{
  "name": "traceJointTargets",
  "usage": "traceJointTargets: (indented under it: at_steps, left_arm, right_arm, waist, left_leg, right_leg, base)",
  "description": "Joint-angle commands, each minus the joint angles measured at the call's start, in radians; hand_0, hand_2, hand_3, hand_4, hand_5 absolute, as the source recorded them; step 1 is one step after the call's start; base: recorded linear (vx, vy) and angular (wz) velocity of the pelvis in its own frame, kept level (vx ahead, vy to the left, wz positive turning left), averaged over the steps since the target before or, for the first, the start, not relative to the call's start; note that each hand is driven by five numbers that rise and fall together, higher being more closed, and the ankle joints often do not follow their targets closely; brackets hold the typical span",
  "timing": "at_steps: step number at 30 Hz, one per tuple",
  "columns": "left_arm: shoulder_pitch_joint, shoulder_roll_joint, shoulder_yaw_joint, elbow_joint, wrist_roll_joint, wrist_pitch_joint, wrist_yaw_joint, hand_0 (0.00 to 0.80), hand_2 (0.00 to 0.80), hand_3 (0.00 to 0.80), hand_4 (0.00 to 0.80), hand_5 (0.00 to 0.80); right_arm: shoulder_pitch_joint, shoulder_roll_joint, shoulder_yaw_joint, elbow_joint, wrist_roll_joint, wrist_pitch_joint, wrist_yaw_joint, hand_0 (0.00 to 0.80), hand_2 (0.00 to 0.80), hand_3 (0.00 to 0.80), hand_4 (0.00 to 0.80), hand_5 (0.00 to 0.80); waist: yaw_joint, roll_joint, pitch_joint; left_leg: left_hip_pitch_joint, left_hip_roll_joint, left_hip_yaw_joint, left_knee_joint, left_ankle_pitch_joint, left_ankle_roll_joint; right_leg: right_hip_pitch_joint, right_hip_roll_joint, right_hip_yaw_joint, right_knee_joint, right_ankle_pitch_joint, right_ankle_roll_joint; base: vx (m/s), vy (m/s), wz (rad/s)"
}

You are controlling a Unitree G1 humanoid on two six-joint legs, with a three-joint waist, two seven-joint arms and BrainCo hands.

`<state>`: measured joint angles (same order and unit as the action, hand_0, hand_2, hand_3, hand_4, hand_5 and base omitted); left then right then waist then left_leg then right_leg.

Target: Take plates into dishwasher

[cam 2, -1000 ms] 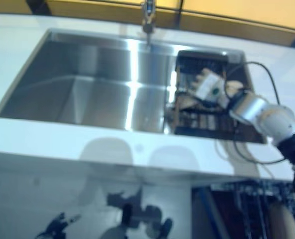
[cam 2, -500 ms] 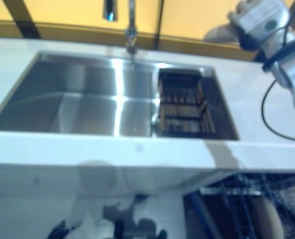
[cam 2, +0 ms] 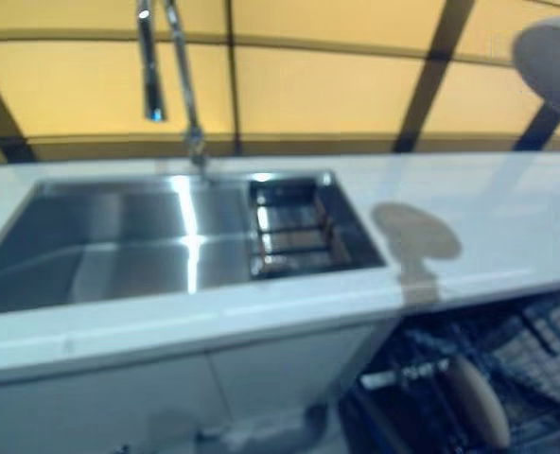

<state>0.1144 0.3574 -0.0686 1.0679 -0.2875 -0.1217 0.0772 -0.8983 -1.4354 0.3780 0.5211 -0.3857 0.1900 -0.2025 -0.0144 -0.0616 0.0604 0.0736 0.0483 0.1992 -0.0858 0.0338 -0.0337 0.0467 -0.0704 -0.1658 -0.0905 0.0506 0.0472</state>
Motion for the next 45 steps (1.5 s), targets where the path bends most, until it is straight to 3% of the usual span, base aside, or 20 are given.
traceJointTargets:
  at_steps: [1, 11, 16, 26, 33, 35, 37, 45]
  left_arm:
    - [-0.043, 0.044, -0.037, 0.040, 0.054, -0.013, -0.020, 0.000, 0.000, 0.000, 0.000, 0.000]
    - [-0.071, 0.038, -0.044, 0.068, 0.072, -0.015, -0.035, 0.000, 0.000, 0.000, 0.000, 0.000]
    - [-0.083, 0.041, -0.042, 0.083, 0.081, -0.016, -0.040, 0.000, 0.000, 0.000, 0.000, 0.000]
    - [-0.091, 0.035, -0.023, 0.090, 0.097, -0.021, -0.045, 0.000, 0.000, 0.000, 0.000, 0.000]
    - [-0.095, 0.023, -0.035, 0.084, 0.067, -0.015, -0.034, 0.000, 0.000, 0.000, 0.000, 0.000]
    - [-0.087, 0.014, -0.034, 0.082, 0.065, -0.016, -0.035, 0.000, 0.000, 0.000, 0.000, 0.000]
    - [-0.084, 0.007, -0.036, 0.076, 0.065, -0.011, -0.035, 0.000, 0.000, 0.000, 0.000, 0.000]
    - [-0.085, -0.005, -0.045, 0.053, 0.069, -0.002, -0.029, 0.000, 0.000, 0.000, 0.000, 0.000]
  right_arm:
    - [0.058, -0.054, -0.113, 0.060, 0.061, -0.006, -0.030, 0.800, 0.800, 0.800, 0.800, 0.800]
    - [0.448, 0.017, -0.448, 0.032, 0.133, -0.053, -0.008, 0.800, 0.800, 0.800, 0.800, 0.800]
    - [0.555, 0.078, -0.520, -0.027, 0.135, -0.058, 0.037, 0.800, 0.800, 0.800, 0.800, 0.800]
    - [0.651, 0.229, -0.524, -0.109, 0.123, -0.032, 0.117, 0.800, 0.800, 0.800, 0.800, 0.800]
    - [0.588, 0.288, -0.450, -0.126, -0.028, 0.012, -0.023, 0.800, 0.800, 0.800, 0.800, 0.800]
    - [0.578, 0.309, -0.423, -0.125, -0.084, 0.085, -0.068, 0.800, 0.800, 0.800, 0.800, 0.800]
    - [0.586, 0.332, -0.412, -0.121, -0.156, 0.112, -0.103, 0.800, 0.800, 0.800, 0.800, 0.800]
    - [0.600, 0.388, -0.344, -0.129, -0.284, 0.171, -0.142, 0.800, 0.800, 0.800, 0.800, 0.800]
  waist:
    - [-0.002, -0.021, -0.009]
    - [-0.060, -0.013, -0.003]
    - [-0.078, -0.008, 0.002]
    - [-0.101, 0.006, 0.030]
    - [-0.093, 0.025, 0.045]
    - [-0.090, 0.034, 0.047]
    - [-0.086, 0.041, 0.048]
    - [-0.070, 0.059, 0.053]
  left_leg:
    - [0.070, 0.018, 0.019, -0.001, -0.147, 0.030]
    - [0.105, 0.019, 0.068, -0.001, -0.165, 0.043]
    - [0.117, 0.020, 0.086, -0.001, -0.172, 0.049]
    - [0.133, 0.020, 0.096, -0.001, -0.190, 0.059]
    - [0.120, 0.017, 0.104, -0.001, -0.179, 0.064]
    - [0.122, 0.015, 0.100, -0.001, -0.179, 0.064]
    - [0.123, 0.015, 0.094, -0.001, -0.179, 0.065]
    - [0.110, 0.010, 0.077, -0.001, -0.174, 0.069]
  right_leg:
    - [0.039, -0.004, 0.007, 0.003, -0.074, 0.074]
    - [0.043, 0.001, 0.056, 0.003, -0.068, 0.069]
    - [0.042, 0.003, 0.075, 0.003, -0.065, 0.069]
    - [0.033, 0.004, 0.089, 0.003, -0.058, 0.075]
    - [0.010, 0.002, 0.090, 0.003, -0.049, 0.068]
    - [0.012, 0.001, 0.089, 0.003, -0.050, 0.068]
    - [0.015, 0.001, 0.087, 0.003, -0.052, 0.068]
    - [0.007, -0.006, 0.082, 0.003, -0.050, 0.068]
  base:
    - [0.009, -0.011, -0.26]
    - [0.009, 0.003, -0.20]
    - [0.014, 0.001, -0.14]
    - [0.013, -0.015, -0.07]
    - [-0.024, -0.014, -0.03]
    - [0.000, 0.000, 0.00]
    - [0.000, 0.000, 0.00]
    - [0.000, 0.000, 0.00]
